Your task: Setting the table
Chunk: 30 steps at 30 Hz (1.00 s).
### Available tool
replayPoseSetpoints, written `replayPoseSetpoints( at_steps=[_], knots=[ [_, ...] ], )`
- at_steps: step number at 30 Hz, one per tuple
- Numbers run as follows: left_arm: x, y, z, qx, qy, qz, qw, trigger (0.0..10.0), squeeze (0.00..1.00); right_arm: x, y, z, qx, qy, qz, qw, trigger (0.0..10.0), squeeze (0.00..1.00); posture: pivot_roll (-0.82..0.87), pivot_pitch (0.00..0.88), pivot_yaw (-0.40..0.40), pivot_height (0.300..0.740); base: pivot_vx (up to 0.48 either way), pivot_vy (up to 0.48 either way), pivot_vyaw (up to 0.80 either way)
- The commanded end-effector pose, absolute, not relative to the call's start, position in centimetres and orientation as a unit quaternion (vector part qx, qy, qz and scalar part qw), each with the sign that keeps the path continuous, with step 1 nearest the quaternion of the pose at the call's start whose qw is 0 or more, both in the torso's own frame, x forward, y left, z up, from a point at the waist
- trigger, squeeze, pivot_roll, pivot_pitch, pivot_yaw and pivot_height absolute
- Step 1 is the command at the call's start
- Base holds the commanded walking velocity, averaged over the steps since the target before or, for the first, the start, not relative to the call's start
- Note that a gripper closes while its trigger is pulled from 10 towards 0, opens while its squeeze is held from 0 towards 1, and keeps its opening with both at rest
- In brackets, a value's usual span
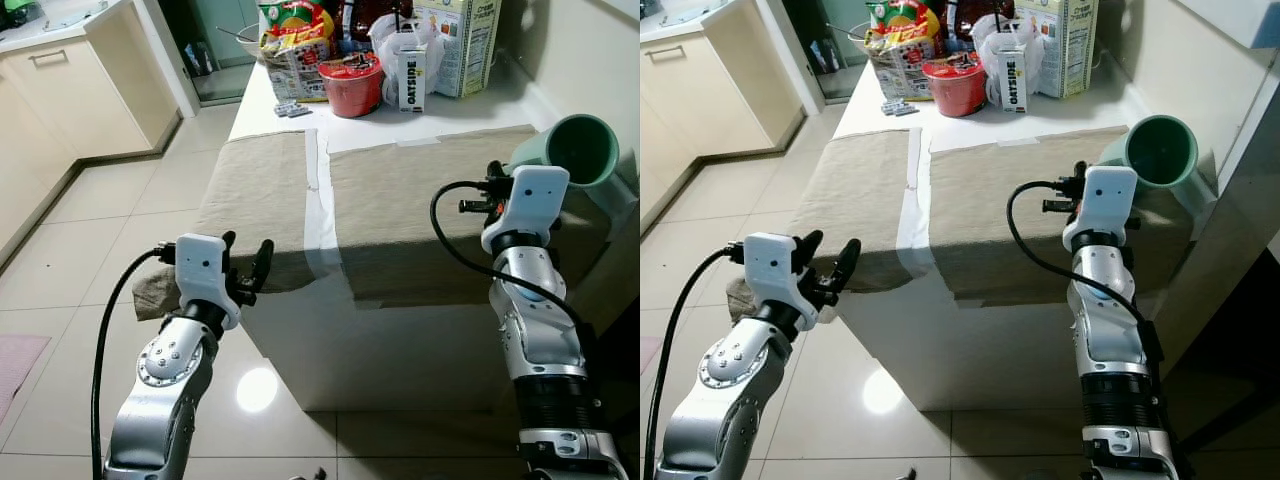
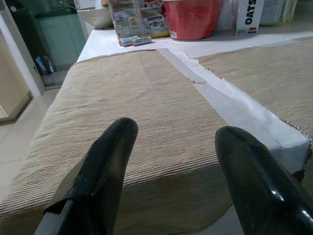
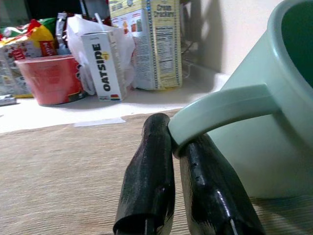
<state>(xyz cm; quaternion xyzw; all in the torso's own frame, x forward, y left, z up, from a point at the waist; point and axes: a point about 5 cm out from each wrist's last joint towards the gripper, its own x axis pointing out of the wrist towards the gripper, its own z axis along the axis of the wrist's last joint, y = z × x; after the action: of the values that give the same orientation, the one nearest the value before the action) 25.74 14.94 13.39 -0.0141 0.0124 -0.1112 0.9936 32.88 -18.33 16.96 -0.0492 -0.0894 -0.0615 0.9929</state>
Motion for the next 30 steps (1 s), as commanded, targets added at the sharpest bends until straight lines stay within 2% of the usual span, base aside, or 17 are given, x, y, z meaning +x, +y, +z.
replayPoseSetpoints(
  at_steps=[1,10,16,20,30],
  knots=[
    [25.8,15.4,13.9,-0.006,0.002,-0.104,0.995,10.0,0.00,32.8,-17.2,15.9,-0.043,-0.064,-0.039,0.996,0.0,0.00,-0.18,0.013,0.186,0.740,0.000,0.000,0.00],
    [25.9,15.4,13.8,-0.009,0.006,-0.105,0.994,10.0,0.00,32.7,-16.5,16.1,-0.039,-0.069,0.000,0.997,0.0,0.00,-0.18,0.009,0.184,0.740,0.000,0.000,0.00],
    [26.1,15.3,13.7,-0.007,0.006,-0.103,0.995,10.0,0.00,31.7,-14.5,16.3,-0.057,-0.078,0.087,0.992,0.0,0.00,-0.18,0.012,0.175,0.740,0.000,0.000,0.00],
    [26.3,15.3,13.6,-0.007,0.010,-0.095,0.995,10.0,0.00,29.7,-12.8,15.7,-0.059,-0.082,0.168,0.981,0.0,0.00,-0.18,0.011,0.162,0.740,0.000,0.000,0.00],
    [26.3,15.2,13.1,-0.015,0.015,-0.083,0.996,10.0,0.00,26.1,-12.1,13.1,-0.076,-0.051,0.224,0.970,0.0,0.00,-0.18,0.006,0.132,0.740,0.000,0.000,0.00]
  ],
)
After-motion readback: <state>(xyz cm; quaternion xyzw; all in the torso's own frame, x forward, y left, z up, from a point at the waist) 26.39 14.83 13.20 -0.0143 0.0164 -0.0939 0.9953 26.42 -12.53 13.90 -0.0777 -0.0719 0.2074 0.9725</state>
